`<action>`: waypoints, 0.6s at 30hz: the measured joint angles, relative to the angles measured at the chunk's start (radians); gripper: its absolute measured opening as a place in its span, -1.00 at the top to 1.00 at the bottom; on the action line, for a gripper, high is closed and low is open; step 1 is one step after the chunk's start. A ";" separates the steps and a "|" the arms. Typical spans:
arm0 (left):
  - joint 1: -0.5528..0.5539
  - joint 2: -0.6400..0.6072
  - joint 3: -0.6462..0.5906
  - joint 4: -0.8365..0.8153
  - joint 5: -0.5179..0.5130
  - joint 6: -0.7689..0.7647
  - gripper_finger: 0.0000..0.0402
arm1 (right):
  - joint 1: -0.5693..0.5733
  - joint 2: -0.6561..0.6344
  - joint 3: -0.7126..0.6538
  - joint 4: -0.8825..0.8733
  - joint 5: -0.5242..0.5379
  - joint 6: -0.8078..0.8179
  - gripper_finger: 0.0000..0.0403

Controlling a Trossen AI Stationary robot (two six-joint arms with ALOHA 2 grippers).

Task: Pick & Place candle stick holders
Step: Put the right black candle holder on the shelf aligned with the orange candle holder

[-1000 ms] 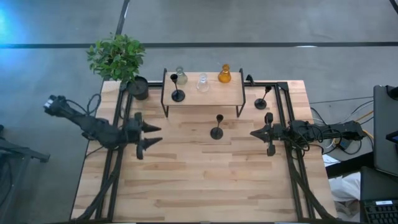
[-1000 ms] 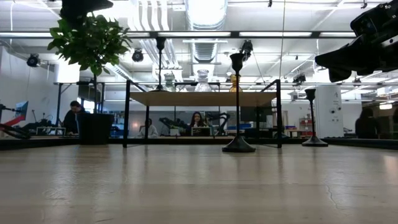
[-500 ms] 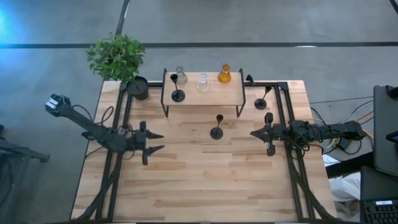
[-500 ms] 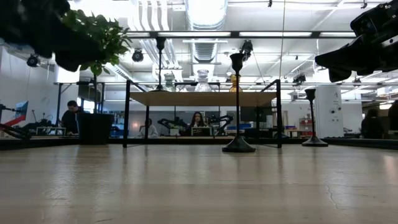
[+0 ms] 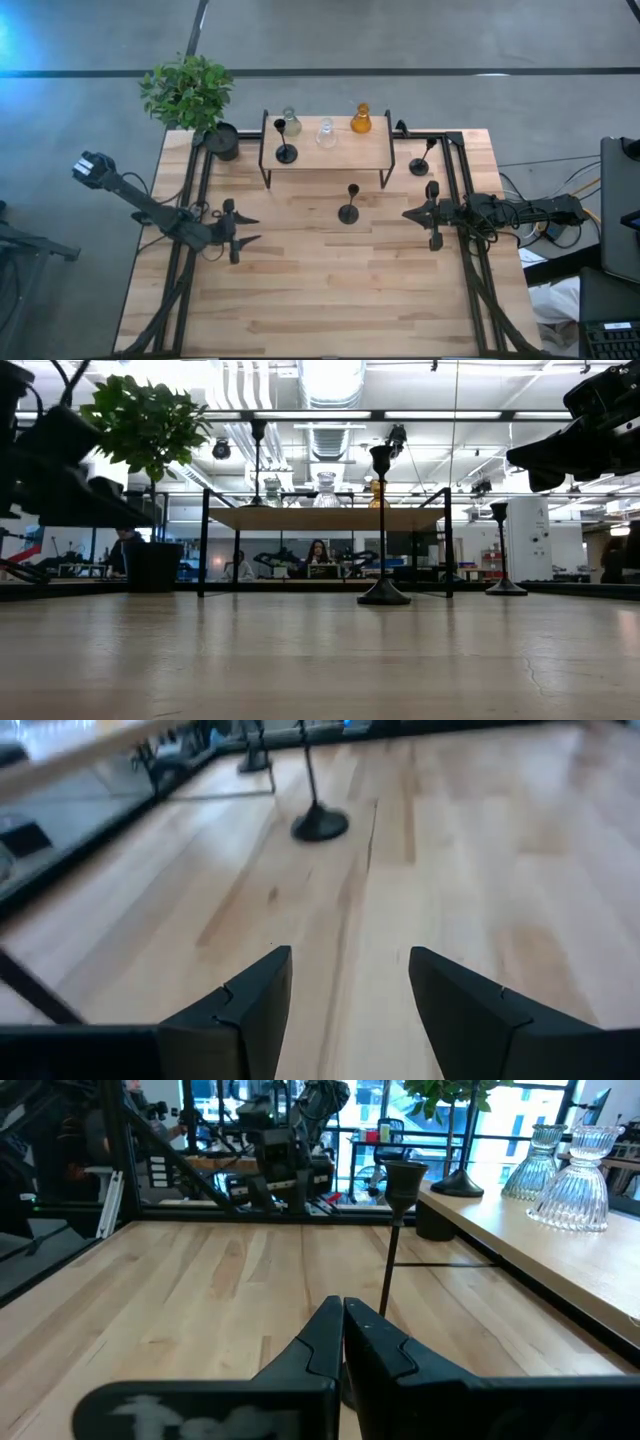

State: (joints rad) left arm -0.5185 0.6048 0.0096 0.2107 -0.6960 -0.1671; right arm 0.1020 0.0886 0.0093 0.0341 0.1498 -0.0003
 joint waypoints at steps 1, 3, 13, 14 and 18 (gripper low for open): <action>0.000 0.000 0.001 -0.019 0.000 -0.030 -0.04 | 0.000 -0.001 0.000 0.000 0.000 0.000 0.96; 0.000 0.001 0.001 -0.080 -0.001 -0.101 -0.04 | 0.000 -0.001 0.000 0.000 0.000 0.000 0.96; 0.000 0.004 0.002 -0.106 -0.001 -0.288 -0.04 | 0.000 -0.001 0.000 0.000 0.000 -0.003 0.96; 0.000 0.004 0.002 -0.106 -0.001 -0.288 -0.04 | 0.000 -0.001 0.000 0.000 0.000 -0.007 0.96; 0.000 0.004 0.002 -0.107 0.000 -0.289 -0.04 | 0.000 -0.001 0.000 0.000 0.000 0.004 0.96</action>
State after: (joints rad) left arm -0.5186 0.6090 0.0116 0.1040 -0.6964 -0.4560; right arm 0.1020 0.0875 0.0093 0.0341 0.1494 0.0041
